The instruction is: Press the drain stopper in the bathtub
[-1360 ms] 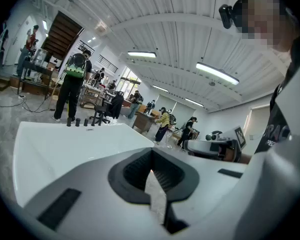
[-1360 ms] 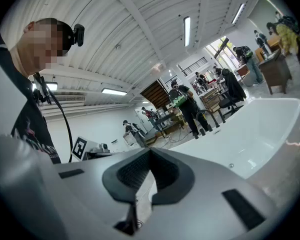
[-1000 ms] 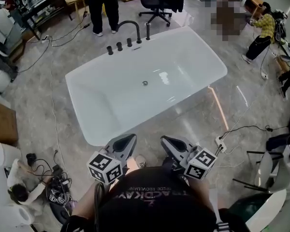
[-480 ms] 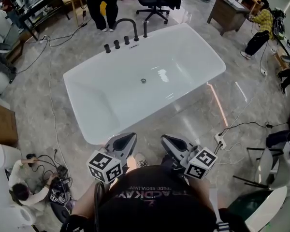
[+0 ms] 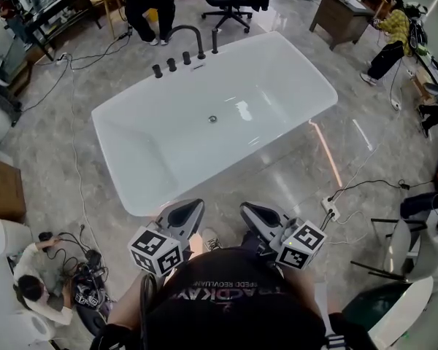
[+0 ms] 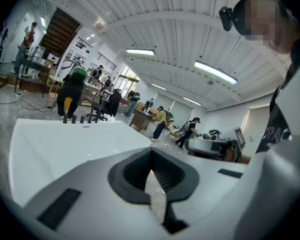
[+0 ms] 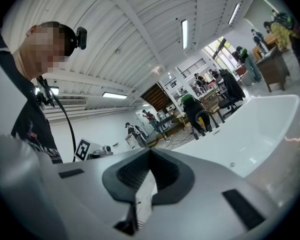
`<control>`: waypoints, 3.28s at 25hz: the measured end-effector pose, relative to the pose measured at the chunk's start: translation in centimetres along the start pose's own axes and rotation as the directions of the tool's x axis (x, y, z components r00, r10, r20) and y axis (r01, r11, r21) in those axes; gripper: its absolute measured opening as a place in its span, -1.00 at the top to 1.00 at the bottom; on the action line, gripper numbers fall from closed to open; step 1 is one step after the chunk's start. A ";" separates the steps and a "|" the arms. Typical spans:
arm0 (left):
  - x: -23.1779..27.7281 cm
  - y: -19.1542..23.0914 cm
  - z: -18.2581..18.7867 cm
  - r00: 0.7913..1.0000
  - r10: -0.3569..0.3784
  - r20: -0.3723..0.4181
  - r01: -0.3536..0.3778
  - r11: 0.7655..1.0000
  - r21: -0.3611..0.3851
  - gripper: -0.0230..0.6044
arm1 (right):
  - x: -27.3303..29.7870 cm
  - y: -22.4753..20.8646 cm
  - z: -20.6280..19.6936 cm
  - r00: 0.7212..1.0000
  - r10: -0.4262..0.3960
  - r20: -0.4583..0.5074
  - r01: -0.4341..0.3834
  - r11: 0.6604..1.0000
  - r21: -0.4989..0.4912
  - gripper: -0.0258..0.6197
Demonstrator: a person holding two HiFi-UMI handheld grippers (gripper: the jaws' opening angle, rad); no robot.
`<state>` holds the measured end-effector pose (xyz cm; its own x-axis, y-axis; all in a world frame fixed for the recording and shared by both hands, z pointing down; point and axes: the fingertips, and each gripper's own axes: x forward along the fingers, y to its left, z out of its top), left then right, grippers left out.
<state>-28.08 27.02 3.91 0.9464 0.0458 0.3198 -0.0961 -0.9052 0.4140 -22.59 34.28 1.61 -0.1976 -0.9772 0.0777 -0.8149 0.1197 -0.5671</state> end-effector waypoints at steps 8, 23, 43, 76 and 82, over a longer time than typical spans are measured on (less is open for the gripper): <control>0.5 -0.6 0.0 1.000 -0.021 -0.009 0.021 1.000 0.005 0.91 | -0.9 -0.2 0.2 1.000 -0.023 0.022 0.022 1.000 0.008 0.89; 1.9 -1.5 0.0 0.999 -0.037 -0.031 0.038 0.999 0.014 0.91 | -2.2 -1.3 0.6 0.998 -0.042 0.044 0.041 0.999 0.030 0.89; 5.2 -1.6 -0.9 0.999 0.020 -0.048 -0.021 1.000 -0.016 0.91 | -3.0 -5.2 1.3 0.999 0.006 0.032 -0.008 0.998 0.070 0.89; 19.9 -6.5 3.7 0.971 0.238 0.035 -0.236 0.970 -0.067 0.91 | -9.1 -19.1 11.3 0.978 0.198 -0.060 -0.195 0.979 0.058 0.89; 20.1 -6.5 4.1 0.971 0.237 0.040 -0.235 0.970 -0.056 0.91 | -8.7 -19.2 11.4 0.977 0.207 -0.060 -0.204 0.977 0.056 0.89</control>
<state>-7.19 32.10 4.18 0.9082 -0.1869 0.3745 -0.3326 -0.8655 0.3746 0.99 38.46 2.54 -0.3942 -0.9190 0.0077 -0.7259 0.3062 -0.6158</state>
